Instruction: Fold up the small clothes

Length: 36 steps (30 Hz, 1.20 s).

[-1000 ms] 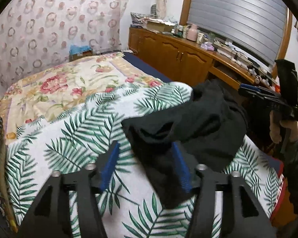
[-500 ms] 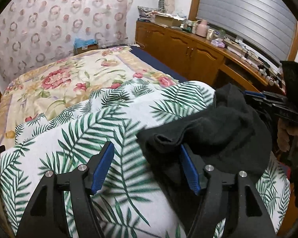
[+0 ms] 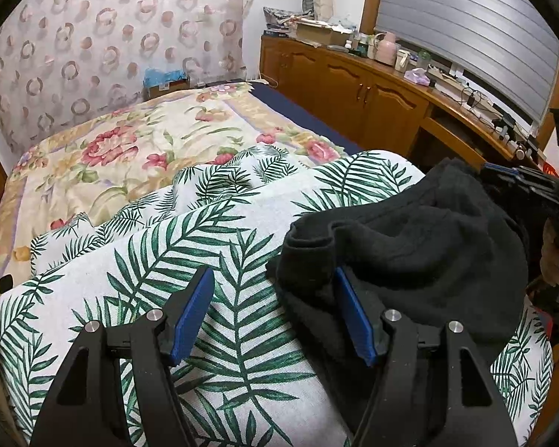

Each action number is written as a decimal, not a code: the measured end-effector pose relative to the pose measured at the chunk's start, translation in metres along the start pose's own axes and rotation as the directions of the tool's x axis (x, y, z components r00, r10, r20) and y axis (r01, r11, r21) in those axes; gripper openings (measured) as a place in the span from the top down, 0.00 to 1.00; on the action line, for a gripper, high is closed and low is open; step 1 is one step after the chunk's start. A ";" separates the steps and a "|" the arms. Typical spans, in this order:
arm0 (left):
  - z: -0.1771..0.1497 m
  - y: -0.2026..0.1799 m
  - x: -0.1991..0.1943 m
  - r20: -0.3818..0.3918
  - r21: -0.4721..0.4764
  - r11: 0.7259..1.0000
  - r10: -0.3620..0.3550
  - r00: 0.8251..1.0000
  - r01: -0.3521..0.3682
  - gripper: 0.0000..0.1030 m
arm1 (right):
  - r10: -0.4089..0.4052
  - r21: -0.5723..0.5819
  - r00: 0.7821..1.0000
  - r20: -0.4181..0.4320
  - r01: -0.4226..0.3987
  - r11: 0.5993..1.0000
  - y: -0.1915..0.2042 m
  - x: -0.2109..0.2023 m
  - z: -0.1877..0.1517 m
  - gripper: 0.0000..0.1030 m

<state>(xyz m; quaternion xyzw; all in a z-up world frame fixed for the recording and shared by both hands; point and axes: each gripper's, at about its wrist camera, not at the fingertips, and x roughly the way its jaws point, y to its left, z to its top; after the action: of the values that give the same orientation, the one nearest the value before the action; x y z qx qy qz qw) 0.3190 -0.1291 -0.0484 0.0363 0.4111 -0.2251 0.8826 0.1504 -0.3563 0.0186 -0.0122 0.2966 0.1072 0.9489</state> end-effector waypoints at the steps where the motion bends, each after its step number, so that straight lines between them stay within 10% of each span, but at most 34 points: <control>1: 0.000 0.000 0.001 -0.003 -0.002 1.000 -0.001 1.000 0.001 0.34 | -0.001 -0.010 1.000 -0.005 0.001 1.000 0.005 0.002 0.001 0.73; 5: -0.001 -0.001 0.003 -0.006 0.002 1.000 -0.002 1.000 0.002 0.34 | 0.032 -0.005 0.999 -0.022 -0.032 0.999 0.011 0.002 0.001 0.29; 18: -0.001 -0.004 0.016 -0.044 -0.003 0.998 -0.064 0.997 0.064 0.36 | 0.157 0.074 0.978 -0.139 -0.148 0.986 -0.012 0.030 -0.006 0.28; 29: 0.001 -0.012 0.017 -0.056 -0.013 0.982 -0.191 0.980 0.190 0.83 | 0.174 0.036 0.976 -0.129 -0.171 0.985 0.001 0.034 -0.012 0.72; 36: 0.004 -0.016 -0.039 0.082 0.002 0.976 -0.218 0.973 0.219 0.86 | 0.134 -0.004 0.990 -0.036 -0.134 0.991 0.012 0.009 -0.011 0.81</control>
<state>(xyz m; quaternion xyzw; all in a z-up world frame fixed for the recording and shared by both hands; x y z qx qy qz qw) 0.2935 -0.1299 -0.0148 -0.0212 0.3771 -0.3207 0.8686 0.1490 -0.3434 0.0052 0.0028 0.3131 0.1715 0.9341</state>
